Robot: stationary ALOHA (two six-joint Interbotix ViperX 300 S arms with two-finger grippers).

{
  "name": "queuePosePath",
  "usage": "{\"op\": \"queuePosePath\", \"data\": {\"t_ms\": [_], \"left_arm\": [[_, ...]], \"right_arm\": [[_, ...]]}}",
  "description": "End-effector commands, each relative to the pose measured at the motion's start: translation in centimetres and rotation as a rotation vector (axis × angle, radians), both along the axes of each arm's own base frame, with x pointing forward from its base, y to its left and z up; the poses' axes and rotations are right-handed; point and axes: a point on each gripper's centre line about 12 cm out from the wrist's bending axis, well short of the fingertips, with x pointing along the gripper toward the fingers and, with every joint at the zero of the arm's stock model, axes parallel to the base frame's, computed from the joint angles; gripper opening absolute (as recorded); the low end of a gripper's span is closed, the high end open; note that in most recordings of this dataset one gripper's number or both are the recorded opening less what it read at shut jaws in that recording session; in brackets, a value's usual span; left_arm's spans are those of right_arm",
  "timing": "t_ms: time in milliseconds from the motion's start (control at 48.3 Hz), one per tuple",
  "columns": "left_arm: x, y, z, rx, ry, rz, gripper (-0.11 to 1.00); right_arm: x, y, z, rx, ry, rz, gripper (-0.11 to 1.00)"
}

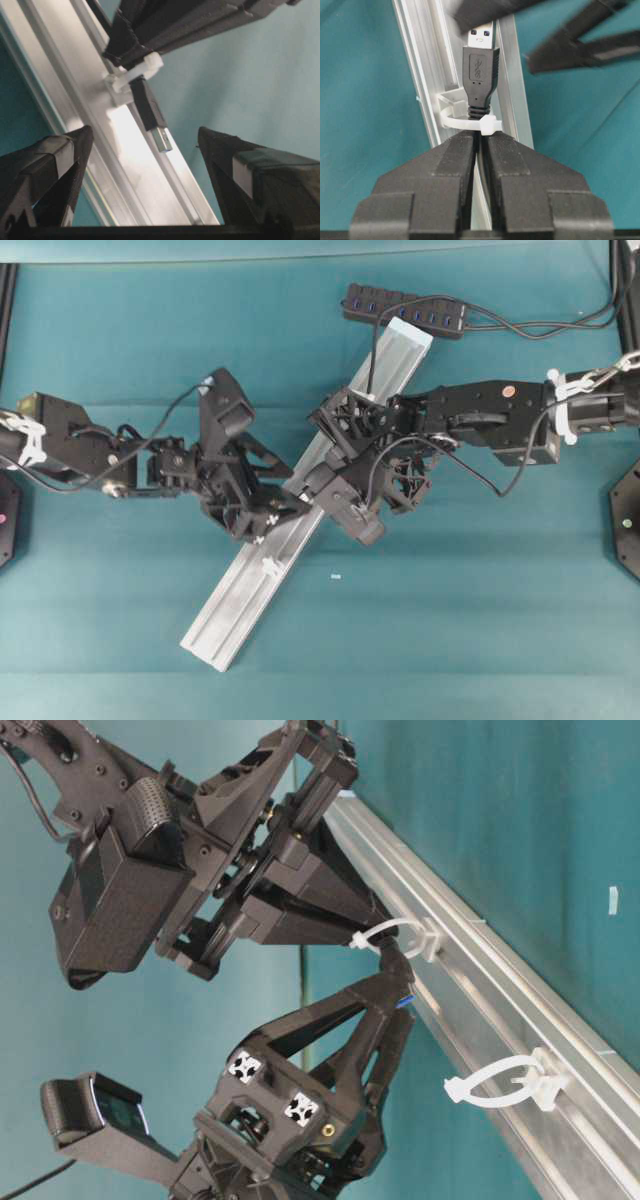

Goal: Pass the USB cable through three rings with both arms.

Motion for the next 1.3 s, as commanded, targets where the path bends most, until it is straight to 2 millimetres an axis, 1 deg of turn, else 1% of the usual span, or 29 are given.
{"op": "queuePosePath", "data": {"t_ms": [0, 228, 787, 994, 1097, 1139, 1222, 1284], "left_arm": [[0.6, -0.1, 0.4, 0.005, -0.024, -0.006, 0.91], [1.1, 0.4, 0.6, 0.006, -0.052, 0.006, 0.91], [2.1, 0.4, 0.4, -0.011, -0.053, 0.013, 0.91], [1.9, 0.4, 0.2, -0.048, -0.037, 0.03, 0.89], [2.0, 0.3, 0.1, -0.053, -0.028, 0.033, 0.83], [2.0, 0.3, 0.2, -0.053, -0.028, 0.033, 0.78], [2.1, 0.3, 0.2, -0.053, -0.031, 0.033, 0.65], [2.1, 0.3, 0.3, -0.053, -0.034, 0.032, 0.51]], "right_arm": [[0.3, 0.0, 0.4, 0.002, -0.017, -0.006, 0.08], [0.2, 0.0, 0.3, 0.004, -0.014, -0.007, 0.08], [0.4, -0.1, 0.5, 0.006, -0.031, -0.017, 0.08], [0.4, -0.1, 0.4, 0.015, -0.03, -0.032, 0.08], [0.4, 0.0, 0.4, 0.015, -0.03, -0.03, 0.08], [0.3, -0.1, 0.3, 0.015, -0.029, -0.032, 0.08], [0.3, -0.1, 0.3, 0.015, -0.027, -0.032, 0.08], [0.3, 0.0, 0.3, 0.016, -0.026, -0.032, 0.08]]}}
